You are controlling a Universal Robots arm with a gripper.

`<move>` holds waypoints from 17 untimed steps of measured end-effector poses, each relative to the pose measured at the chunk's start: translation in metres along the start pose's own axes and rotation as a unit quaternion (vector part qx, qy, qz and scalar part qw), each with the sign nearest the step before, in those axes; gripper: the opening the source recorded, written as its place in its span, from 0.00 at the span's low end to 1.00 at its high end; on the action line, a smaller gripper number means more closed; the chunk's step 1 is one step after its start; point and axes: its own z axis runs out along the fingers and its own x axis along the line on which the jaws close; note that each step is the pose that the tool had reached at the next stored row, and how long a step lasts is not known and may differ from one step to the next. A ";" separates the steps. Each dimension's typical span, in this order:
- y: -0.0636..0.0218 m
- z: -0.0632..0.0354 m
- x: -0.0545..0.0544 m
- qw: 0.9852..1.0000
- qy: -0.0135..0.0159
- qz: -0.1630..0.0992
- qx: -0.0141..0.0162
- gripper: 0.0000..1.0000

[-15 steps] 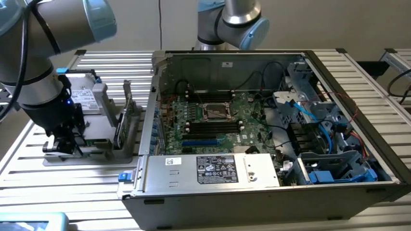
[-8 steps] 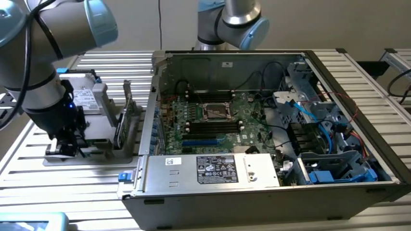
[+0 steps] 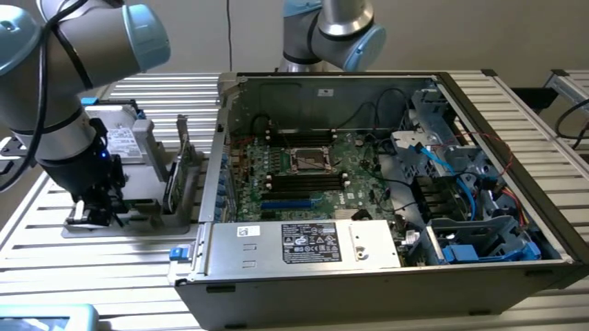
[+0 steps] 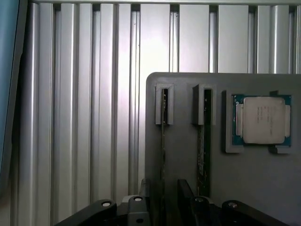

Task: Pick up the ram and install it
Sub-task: 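Pick up the ram and move it above insertion slot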

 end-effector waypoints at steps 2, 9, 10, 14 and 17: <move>0.0000 0.0013 0.000 1.000 0.000 0.000 0.000 0.36; 0.0002 0.0026 0.000 1.000 0.000 0.000 0.000 0.16; 0.0002 0.0026 0.000 1.000 0.000 0.000 0.000 0.13; 0.0004 -0.0062 0.000 1.000 0.000 0.000 0.000 0.13; 0.0005 -0.0171 0.001 1.000 0.000 0.000 0.000 0.13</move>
